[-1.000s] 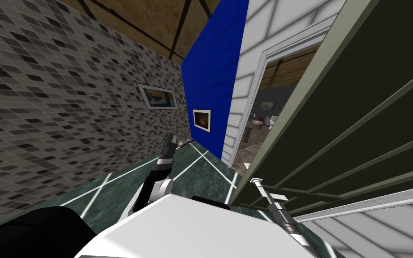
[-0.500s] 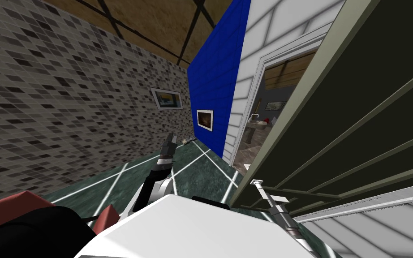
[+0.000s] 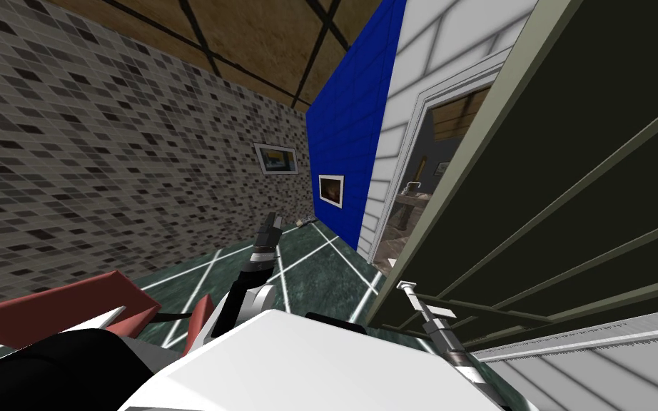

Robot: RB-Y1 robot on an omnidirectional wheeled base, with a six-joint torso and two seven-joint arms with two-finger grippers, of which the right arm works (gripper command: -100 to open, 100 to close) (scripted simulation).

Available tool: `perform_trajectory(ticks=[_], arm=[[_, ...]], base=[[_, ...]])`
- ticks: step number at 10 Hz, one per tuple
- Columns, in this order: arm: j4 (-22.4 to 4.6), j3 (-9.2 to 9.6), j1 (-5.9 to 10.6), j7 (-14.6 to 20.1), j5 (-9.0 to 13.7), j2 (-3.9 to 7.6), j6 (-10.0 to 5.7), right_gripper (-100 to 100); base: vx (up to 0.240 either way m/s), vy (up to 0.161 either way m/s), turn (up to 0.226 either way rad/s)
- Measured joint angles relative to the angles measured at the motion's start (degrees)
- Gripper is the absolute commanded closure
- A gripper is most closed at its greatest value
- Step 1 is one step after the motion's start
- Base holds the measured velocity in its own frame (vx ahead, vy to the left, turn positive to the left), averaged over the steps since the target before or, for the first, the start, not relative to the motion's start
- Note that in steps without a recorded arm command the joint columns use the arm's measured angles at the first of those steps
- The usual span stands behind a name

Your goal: Pull the door open

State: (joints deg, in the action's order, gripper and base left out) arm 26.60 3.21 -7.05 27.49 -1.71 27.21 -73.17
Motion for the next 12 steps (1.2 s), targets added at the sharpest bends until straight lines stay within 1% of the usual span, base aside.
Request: perform_trajectory(ticks=[1,4,7,12], arm=[[-0.02,0.18,0.19,-0.08,0.19,0.0,0.27,100],[-0.26,0.43,0.59,-0.2,0.61,0.09,0.39,100],[-0.03,0.51,0.56,-0.25,0.62,0.05,0.48,100],[-0.26,0.95,1.02,-0.39,1.18,0.17,0.76,100]], base=[[-0.025,-0.01,0.01],[-0.028,-0.005,0.027],[-0.019,-0.008,0.015],[-0.02,-0.006,0.016]])
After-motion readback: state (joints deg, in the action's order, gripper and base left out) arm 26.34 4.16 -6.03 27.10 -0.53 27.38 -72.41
